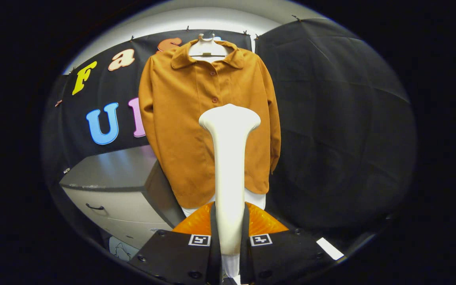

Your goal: Iron the clothes twice with a garment steamer, once on the left side and once on the right side.

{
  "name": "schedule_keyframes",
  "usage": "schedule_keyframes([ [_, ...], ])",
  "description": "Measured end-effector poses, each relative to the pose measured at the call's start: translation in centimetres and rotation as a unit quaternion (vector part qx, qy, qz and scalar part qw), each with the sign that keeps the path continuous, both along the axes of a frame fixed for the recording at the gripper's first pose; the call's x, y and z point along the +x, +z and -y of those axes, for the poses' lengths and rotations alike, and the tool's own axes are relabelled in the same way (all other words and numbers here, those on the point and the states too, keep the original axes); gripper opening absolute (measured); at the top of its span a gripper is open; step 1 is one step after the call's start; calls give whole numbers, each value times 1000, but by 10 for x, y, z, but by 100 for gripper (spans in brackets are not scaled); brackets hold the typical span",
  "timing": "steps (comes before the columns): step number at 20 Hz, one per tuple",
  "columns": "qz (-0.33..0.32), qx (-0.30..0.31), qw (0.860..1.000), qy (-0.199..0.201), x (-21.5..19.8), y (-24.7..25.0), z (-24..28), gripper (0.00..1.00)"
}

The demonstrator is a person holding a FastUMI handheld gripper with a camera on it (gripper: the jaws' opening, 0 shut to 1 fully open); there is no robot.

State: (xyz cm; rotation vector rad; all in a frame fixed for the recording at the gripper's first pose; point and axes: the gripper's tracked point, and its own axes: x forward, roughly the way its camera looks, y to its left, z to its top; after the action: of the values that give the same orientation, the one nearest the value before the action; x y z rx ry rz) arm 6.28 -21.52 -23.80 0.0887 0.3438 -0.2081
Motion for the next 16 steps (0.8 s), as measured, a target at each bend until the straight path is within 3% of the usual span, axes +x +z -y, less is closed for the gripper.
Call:
schedule_keyframes([
  [8, 92, -13, 995, 34, 31, 121, -65, 21],
  [16, 136, -22, 987, 78, 30, 197, -153, 21],
])
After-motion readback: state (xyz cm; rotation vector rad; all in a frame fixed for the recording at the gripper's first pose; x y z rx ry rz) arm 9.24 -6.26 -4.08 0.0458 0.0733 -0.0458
